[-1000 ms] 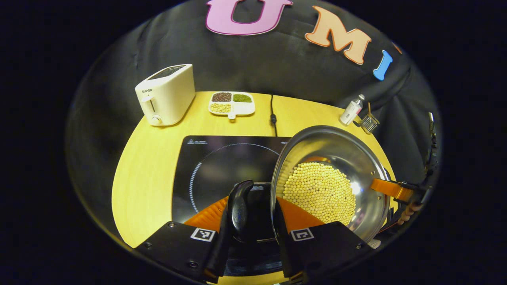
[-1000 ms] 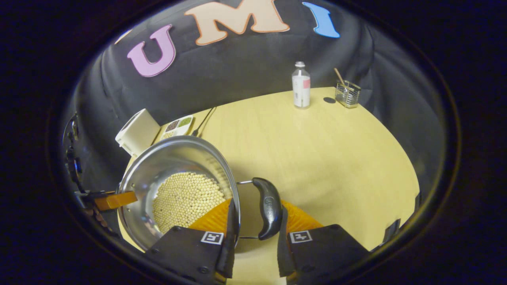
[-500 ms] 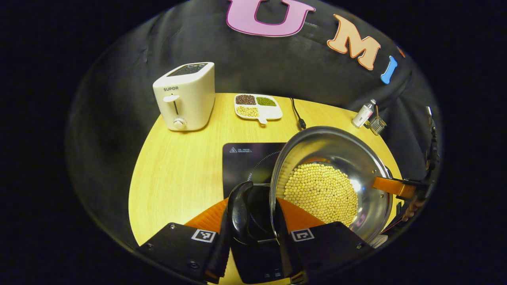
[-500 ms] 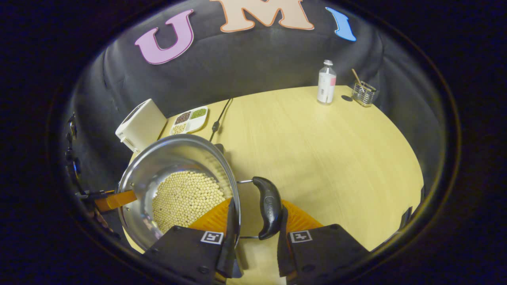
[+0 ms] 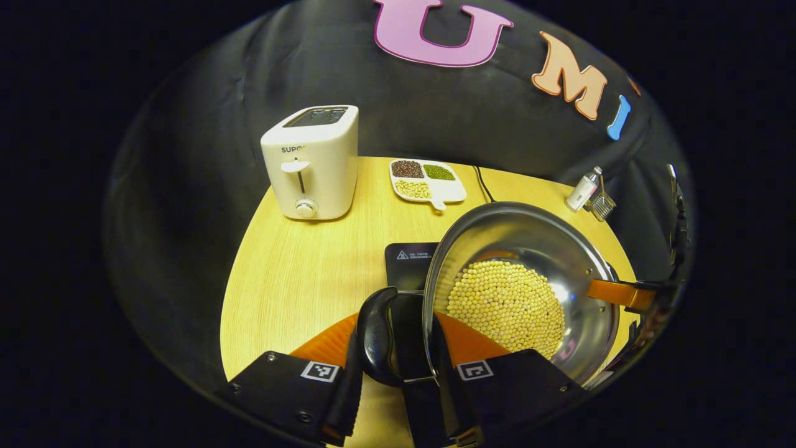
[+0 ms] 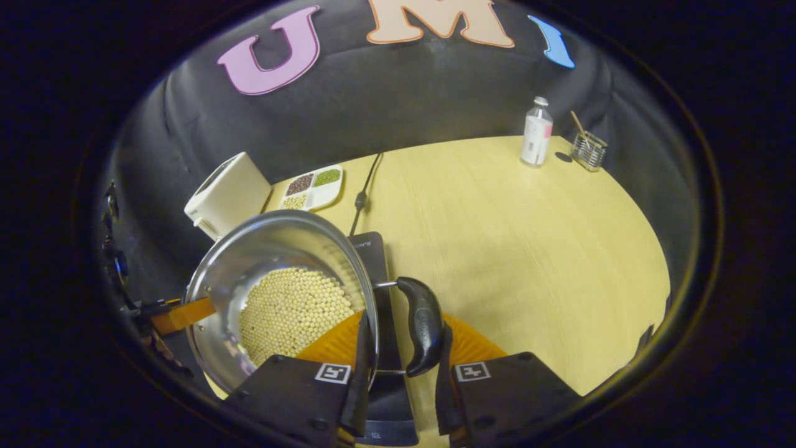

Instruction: First push the handle of the pot to place it horizontally, then grasp the pot with both hands and set it on the induction cooktop.

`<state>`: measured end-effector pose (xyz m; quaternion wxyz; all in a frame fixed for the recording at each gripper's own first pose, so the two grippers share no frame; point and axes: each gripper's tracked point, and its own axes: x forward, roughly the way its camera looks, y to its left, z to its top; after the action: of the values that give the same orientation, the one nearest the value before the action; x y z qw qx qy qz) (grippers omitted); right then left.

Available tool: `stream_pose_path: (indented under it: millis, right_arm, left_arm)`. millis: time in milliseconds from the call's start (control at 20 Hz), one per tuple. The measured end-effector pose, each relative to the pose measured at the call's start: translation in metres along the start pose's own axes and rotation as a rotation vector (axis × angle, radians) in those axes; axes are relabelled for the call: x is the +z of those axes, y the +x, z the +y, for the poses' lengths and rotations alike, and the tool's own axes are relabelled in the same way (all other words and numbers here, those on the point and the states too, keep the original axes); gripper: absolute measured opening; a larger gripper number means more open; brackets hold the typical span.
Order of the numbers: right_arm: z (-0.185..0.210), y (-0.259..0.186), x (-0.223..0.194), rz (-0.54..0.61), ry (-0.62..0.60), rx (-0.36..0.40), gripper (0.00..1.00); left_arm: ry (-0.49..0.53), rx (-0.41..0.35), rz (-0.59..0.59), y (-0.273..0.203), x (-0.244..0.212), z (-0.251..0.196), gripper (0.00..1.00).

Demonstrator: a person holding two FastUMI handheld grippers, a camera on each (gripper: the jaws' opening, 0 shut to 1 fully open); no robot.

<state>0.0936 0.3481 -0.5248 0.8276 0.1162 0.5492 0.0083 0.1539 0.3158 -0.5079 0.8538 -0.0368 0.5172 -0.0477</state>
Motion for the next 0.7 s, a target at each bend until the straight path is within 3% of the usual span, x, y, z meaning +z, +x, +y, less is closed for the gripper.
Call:
stream_pose_path:
  millis: [50, 100, 150, 250, 500, 650, 700]
  right_arm:
    - [0.001, 0.001, 0.001, 0.0, 0.0, 0.005, 0.41]
    - [0.0, 0.001, 0.001, 0.003, 0.0, 0.01, 0.46]
    - [0.0, 0.0, 0.001, 0.005, -0.002, 0.015, 0.4]
    - [0.0, 0.001, 0.001, 0.005, -0.005, 0.018, 0.42]
    - [-0.005, -0.003, 0.006, -0.008, -0.012, 0.025, 0.58]
    - [-0.01, -0.01, 0.015, -0.021, 0.018, 0.037, 0.72]
    - [-0.015, -0.015, 0.02, -0.037, 0.028, 0.033, 0.72]
  left_arm:
    - [-0.005, 0.004, 0.002, -0.001, -0.001, 0.0, 0.54]
    - [-0.009, 0.009, 0.004, 0.0, -0.001, 0.001, 0.57]
    - [-0.01, 0.016, 0.011, 0.0, -0.004, 0.001, 0.58]
    - [-0.006, 0.036, 0.014, 0.0, -0.006, 0.0, 0.63]
    - [-0.033, 0.06, -0.014, -0.009, -0.005, -0.004, 0.84]
    - [-0.024, 0.057, -0.048, -0.017, 0.002, -0.013, 0.92]
    - [-0.023, 0.063, -0.058, -0.021, 0.005, -0.015, 0.95]
